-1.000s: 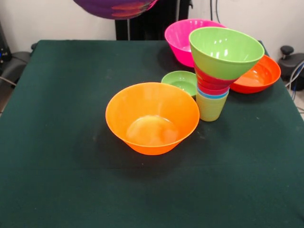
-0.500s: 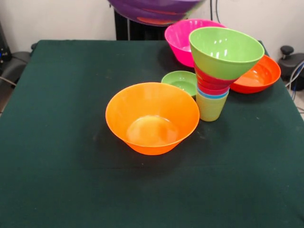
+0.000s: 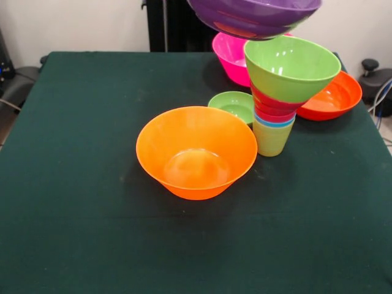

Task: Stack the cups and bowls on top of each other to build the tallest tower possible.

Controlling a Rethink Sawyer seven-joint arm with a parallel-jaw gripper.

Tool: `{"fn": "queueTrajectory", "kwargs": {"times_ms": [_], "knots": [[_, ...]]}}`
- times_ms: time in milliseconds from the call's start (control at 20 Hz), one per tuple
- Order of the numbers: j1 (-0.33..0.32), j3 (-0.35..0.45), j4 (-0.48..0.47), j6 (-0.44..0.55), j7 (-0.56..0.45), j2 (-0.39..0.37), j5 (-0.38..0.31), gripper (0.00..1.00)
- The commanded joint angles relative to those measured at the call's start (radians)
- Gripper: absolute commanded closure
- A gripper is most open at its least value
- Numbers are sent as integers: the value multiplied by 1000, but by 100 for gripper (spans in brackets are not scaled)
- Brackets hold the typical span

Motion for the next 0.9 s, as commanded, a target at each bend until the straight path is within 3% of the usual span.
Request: {"fn": "queueTrajectory", "kwargs": {"times_ms": [50, 900], "knots": [[79, -122, 72, -58, 199, 1, 44, 100], [219, -224, 148, -250, 247, -15, 113, 100]]}}
